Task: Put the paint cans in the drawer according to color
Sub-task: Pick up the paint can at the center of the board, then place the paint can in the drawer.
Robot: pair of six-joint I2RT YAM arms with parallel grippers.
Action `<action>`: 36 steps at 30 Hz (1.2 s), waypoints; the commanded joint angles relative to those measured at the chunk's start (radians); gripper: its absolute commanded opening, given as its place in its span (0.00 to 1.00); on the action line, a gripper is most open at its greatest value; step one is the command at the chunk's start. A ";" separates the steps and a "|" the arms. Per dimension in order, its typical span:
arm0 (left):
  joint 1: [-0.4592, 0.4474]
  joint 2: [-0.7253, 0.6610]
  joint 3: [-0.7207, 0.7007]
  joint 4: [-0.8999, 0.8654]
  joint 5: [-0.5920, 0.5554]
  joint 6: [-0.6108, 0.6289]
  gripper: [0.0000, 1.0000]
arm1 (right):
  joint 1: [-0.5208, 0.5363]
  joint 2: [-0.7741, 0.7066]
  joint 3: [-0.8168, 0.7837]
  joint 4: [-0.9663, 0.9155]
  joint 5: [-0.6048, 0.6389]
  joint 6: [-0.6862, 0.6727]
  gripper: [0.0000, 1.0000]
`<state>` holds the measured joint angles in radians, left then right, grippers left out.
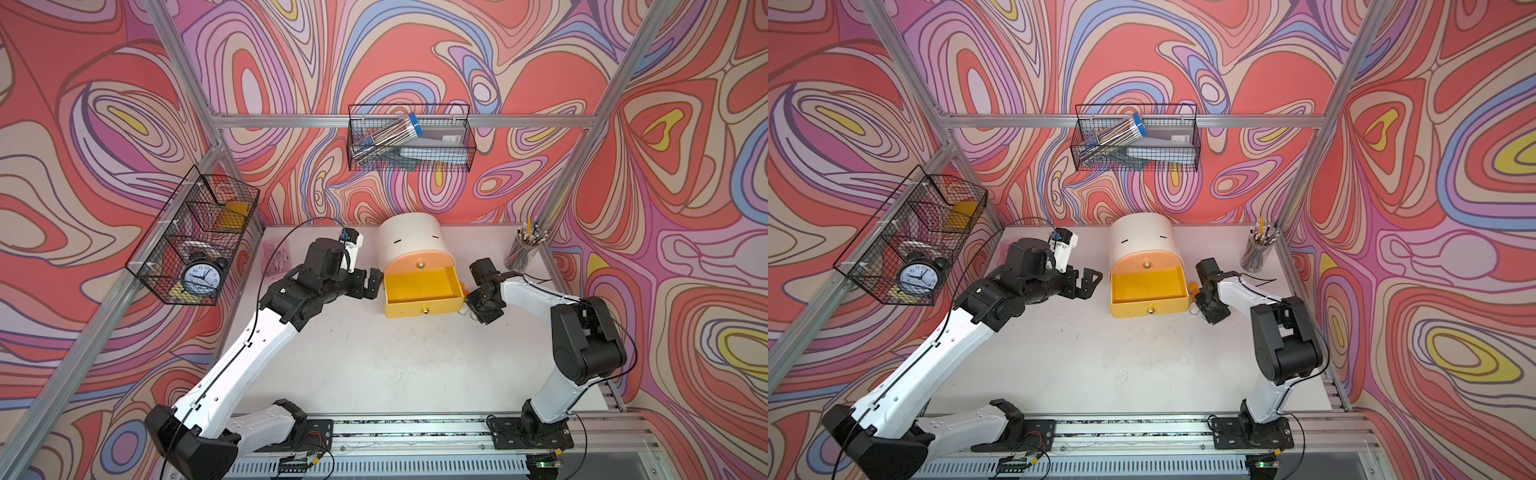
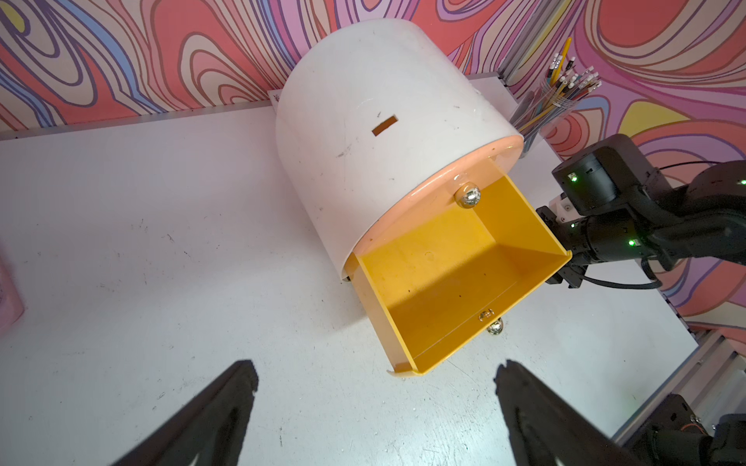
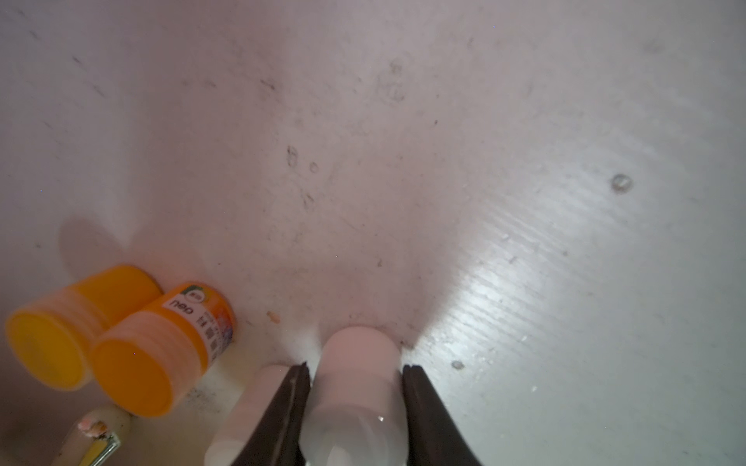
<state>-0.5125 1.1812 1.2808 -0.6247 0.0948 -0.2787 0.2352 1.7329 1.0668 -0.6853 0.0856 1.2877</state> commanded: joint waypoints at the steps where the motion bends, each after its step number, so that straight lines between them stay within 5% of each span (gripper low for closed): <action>1: -0.001 0.004 -0.008 0.004 0.004 -0.005 0.99 | -0.002 -0.014 -0.024 -0.009 0.047 0.053 0.23; 10: -0.001 0.003 -0.006 0.003 0.014 -0.010 0.99 | 0.020 -0.238 0.066 -0.171 0.280 -0.025 0.24; 16: -0.001 0.005 -0.008 0.005 0.013 -0.012 0.99 | 0.207 -0.319 0.272 -0.251 0.411 -0.135 0.25; 23: -0.001 0.013 -0.007 0.003 -0.004 -0.008 0.99 | 0.497 -0.207 0.442 -0.254 0.441 -0.129 0.26; 36: -0.001 0.022 -0.008 0.002 -0.010 -0.007 0.99 | 0.570 -0.009 0.480 -0.156 0.359 -0.148 0.30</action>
<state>-0.5125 1.1995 1.2808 -0.6247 0.0952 -0.2817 0.7998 1.7123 1.5223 -0.8742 0.4431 1.1614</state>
